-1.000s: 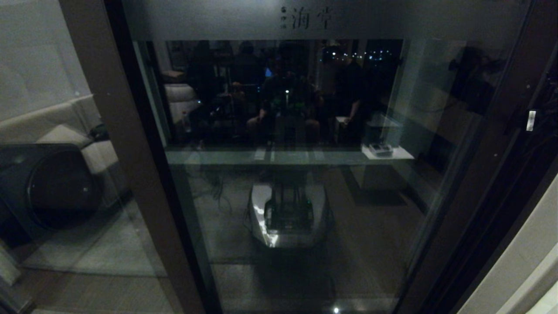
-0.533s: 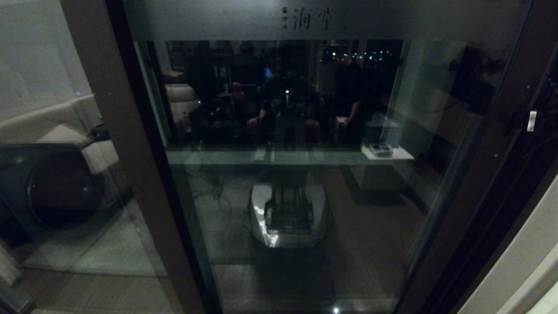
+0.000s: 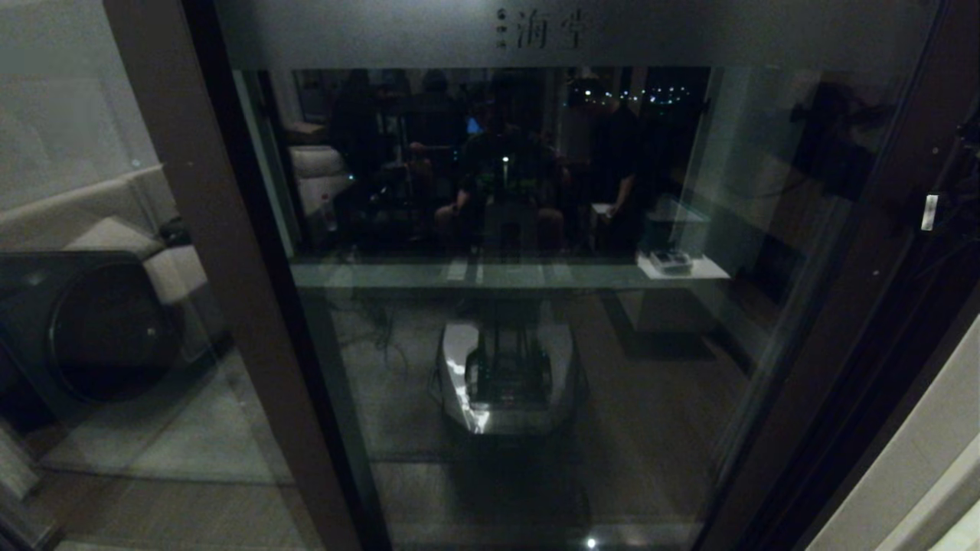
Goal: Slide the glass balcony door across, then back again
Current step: Close the slid door
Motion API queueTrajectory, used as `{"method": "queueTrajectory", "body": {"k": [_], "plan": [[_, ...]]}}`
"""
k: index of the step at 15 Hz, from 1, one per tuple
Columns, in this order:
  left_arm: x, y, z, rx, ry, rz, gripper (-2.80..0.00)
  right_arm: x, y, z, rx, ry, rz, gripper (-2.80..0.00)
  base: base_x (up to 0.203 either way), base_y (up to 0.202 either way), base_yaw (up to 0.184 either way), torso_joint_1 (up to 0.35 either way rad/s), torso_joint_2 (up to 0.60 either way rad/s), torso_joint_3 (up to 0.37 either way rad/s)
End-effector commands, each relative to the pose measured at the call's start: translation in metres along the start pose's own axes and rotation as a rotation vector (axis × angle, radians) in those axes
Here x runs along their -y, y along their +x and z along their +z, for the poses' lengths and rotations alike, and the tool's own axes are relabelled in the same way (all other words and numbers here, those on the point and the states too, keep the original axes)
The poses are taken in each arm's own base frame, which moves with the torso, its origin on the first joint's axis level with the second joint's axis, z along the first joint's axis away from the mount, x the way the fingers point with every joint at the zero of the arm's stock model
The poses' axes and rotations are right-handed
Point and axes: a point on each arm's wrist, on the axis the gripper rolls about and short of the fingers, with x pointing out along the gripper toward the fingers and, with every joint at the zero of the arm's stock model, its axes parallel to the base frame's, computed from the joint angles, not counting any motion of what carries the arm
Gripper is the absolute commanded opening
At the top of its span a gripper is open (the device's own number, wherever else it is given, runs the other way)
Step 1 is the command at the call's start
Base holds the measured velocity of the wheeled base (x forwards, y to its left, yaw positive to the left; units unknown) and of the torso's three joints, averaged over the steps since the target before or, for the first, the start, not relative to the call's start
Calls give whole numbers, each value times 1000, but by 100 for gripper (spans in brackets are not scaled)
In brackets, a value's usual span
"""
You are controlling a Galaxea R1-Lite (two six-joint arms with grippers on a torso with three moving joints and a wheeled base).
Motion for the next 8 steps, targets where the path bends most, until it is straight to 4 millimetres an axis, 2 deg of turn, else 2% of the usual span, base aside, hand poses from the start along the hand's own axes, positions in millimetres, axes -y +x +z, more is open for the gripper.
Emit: {"method": "queueTrajectory", "body": {"k": [1, 8], "plan": [[0, 0, 0, -2, 1, 0, -280, 1, -10, 2, 3, -2, -2, -280, 0, 0, 0, 0, 0, 0], [0, 0, 0, -2, 1, 0, -280, 3, -29, 1, 5, -3, 3, -280, 0, 0, 0, 0, 0, 0]]}}
